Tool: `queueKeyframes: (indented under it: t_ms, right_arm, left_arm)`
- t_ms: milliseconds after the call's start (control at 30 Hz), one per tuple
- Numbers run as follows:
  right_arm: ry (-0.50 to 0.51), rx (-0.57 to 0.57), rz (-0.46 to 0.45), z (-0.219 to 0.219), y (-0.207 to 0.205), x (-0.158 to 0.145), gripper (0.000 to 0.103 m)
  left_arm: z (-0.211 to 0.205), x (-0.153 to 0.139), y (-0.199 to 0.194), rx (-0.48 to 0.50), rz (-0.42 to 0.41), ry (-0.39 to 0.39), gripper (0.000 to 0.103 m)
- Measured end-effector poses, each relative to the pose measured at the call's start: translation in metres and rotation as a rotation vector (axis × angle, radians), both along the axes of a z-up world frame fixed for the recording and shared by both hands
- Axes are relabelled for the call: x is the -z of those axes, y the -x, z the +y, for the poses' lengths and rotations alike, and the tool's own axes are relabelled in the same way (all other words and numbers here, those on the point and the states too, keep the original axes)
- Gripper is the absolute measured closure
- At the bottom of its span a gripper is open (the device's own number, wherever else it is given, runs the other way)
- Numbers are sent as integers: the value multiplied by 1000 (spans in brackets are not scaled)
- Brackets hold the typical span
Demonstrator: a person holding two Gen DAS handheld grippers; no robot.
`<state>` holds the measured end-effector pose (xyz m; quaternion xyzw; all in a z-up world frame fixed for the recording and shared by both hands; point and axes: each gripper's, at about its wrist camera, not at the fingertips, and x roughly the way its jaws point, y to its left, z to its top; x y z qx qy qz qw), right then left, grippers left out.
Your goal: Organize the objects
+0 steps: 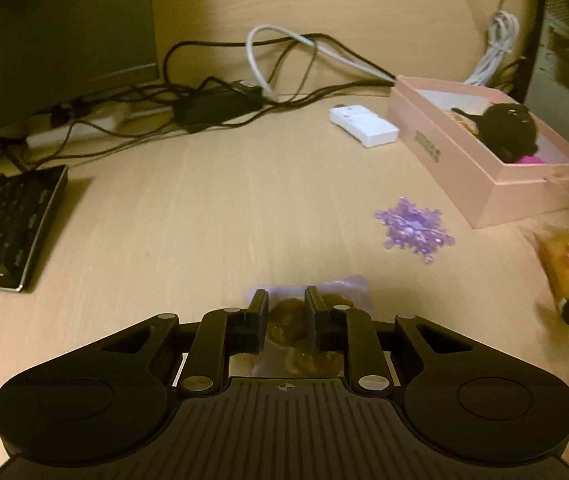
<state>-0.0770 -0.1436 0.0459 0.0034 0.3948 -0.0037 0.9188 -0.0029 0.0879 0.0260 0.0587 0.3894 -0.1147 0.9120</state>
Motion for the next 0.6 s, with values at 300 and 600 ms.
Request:
queueKeyframes:
  t_ms: [300,600]
  right_arm:
    - [11,7,0,1,11,0,0]
    - [-8,61,1,-19,17,3,0]
  left_arm:
    - [-16,0,2,127,20,29,81]
    - [-17,1,13,180,43,76,79]
